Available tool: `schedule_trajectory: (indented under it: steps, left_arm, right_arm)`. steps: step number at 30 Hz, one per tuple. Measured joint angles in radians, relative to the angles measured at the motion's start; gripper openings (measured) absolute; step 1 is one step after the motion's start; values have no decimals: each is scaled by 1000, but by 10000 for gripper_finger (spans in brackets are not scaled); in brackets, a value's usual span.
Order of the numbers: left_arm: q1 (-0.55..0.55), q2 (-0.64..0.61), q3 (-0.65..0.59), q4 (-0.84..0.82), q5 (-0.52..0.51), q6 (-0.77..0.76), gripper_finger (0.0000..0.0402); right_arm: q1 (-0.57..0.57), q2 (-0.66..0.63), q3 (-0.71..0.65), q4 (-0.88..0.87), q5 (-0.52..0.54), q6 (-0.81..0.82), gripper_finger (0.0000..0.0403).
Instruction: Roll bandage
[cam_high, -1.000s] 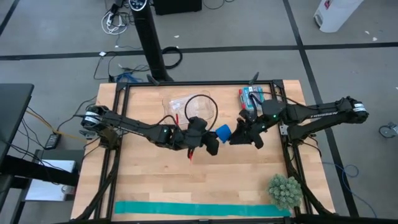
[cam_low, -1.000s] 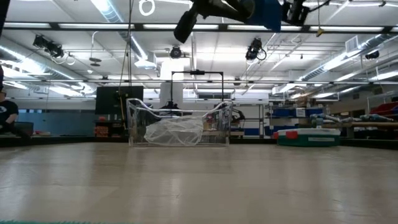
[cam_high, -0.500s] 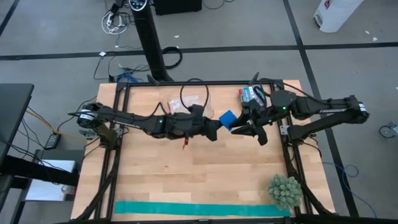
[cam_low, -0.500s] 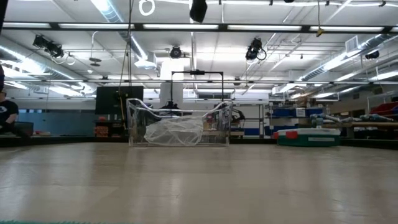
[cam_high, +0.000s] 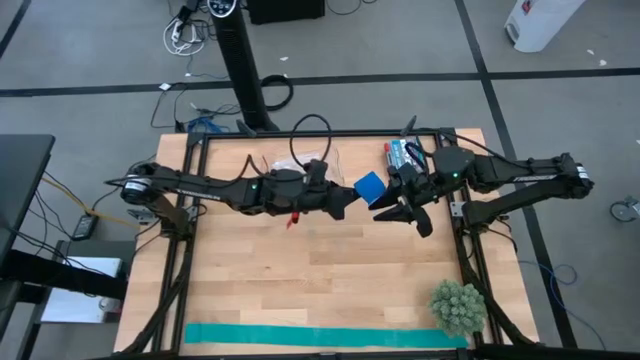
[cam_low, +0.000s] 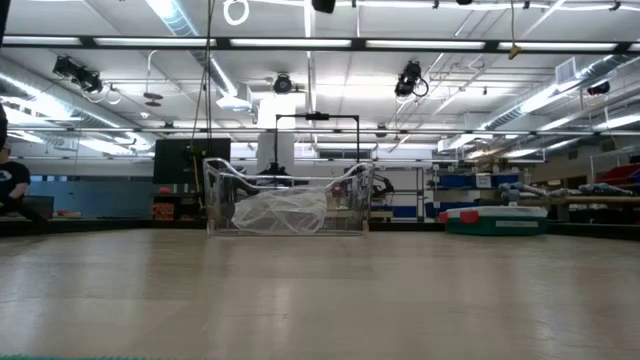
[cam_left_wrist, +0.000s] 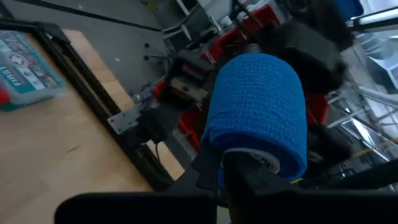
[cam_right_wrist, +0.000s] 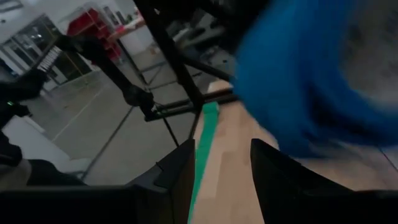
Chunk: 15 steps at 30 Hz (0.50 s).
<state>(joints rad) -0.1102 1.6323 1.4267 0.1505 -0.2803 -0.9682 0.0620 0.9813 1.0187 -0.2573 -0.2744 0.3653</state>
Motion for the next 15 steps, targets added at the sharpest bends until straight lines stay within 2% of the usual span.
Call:
schedule_trajectory:
  steps: [15]
  left_arm:
    - [-1, -11, -2, -27, -3, 47, 14]
  right_arm:
    - [-40, -2, 14, -7, 28, -4, 150]
